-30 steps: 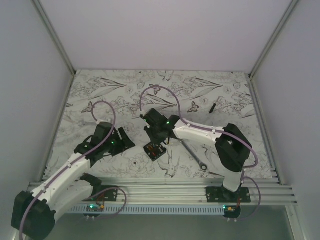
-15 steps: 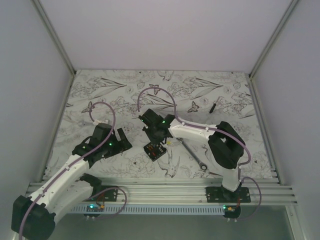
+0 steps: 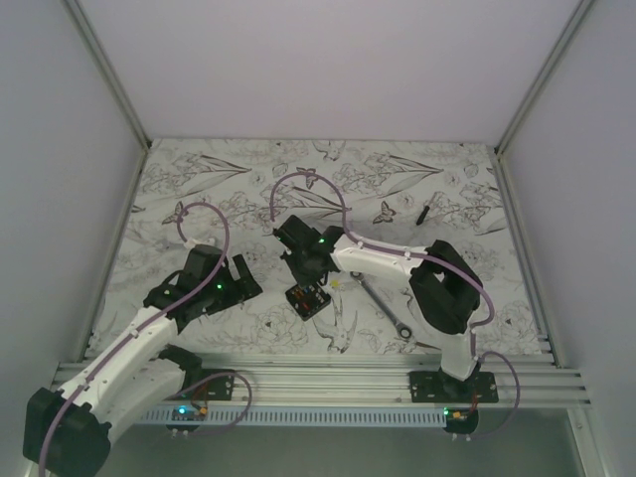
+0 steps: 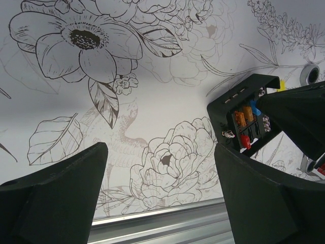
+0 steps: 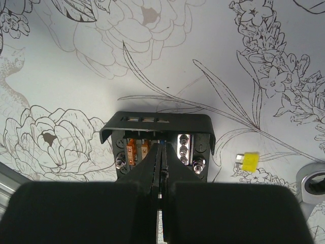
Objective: Snap on the fuse box
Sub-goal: Install the fuse at the fuse box base, then adjust the fuse box base at the center of the board.
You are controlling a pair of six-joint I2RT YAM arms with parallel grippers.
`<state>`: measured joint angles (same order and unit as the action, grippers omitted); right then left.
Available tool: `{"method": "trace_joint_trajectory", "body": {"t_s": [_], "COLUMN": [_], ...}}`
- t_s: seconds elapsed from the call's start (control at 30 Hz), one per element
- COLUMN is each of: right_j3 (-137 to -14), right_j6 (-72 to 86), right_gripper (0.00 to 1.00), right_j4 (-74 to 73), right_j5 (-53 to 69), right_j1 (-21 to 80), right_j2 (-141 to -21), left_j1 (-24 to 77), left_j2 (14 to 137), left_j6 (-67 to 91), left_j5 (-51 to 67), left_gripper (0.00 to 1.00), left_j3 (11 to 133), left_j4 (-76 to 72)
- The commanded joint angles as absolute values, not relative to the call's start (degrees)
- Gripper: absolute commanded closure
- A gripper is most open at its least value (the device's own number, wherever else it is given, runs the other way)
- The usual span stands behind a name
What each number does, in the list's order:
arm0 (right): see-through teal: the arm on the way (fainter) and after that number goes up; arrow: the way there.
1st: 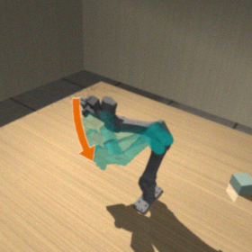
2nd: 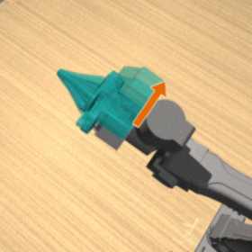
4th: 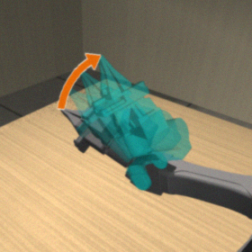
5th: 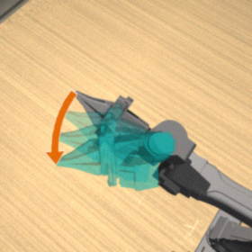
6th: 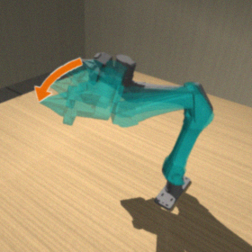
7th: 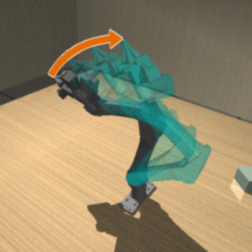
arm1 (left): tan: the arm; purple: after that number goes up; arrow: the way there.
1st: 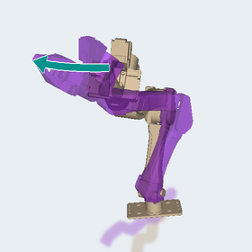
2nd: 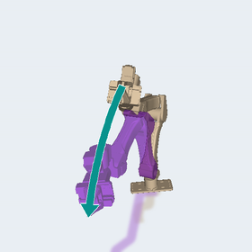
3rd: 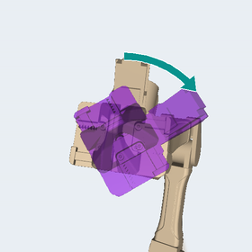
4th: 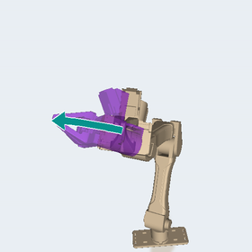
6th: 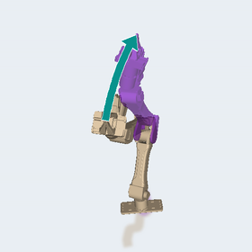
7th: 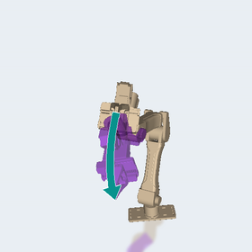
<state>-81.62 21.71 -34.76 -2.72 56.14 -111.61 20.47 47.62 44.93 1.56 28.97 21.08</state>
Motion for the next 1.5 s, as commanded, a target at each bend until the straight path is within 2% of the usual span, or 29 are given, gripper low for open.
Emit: {"method": "trace_joint_trajectory", "body": {"t_s": [0.0,0.17,0.27,0.5,0.77,1.13,1.33,1.47], "right_j3": [-80.7,-80.9,-79.4,-70.0,-64.5,-65.0,-65.8,-66.6], "right_j6": [21.4,21.0,21.4,23.8,25.5,24.2,24.0,24.7], "right_gripper": [0.99,0.85,0.82,0.78,0.77,0.71,0.68,0.62], "right_j4": [-35.3,-32.0,-32.4,-32.3,-29.2,-27.1,-28.6,-28.3], "right_j5": [-4.1,-5.9,-9.7,-12.3,-9.9,-3.6,-9.7,-11.8], "right_j1": [57.7,57.9,57.0,52.5,52.5,54.8,53.0,50.7], "right_j2": [-111.5,-106.2,-103.4,-99.2,-99.8,-100.4,-100.6,-101.3], "left_j1": [20.0,19.9,19.9,19.9,19.9,20.0,20.0,20.0], "left_j2": [47.7,47.8,48.3,51.9,55.7,58.7,58.9,58.6], "left_j6": [44.0,44.1,44.5,45.0,45.4,46.0,46.0,45.9], "left_j5": [0.8,1.0,1.7,4.8,6.8,8.5,8.9,8.8], "left_gripper": [0.1,0.09,0.07,0.05,0.01,0.0,0.0,0.0], "left_j3": [29.8,29.9,29.9,30.5,31.3,31.9,31.8,31.7], "left_j4": [22.7,22.7,22.5,20.6,19.2,18.1,17.9,17.8]}}
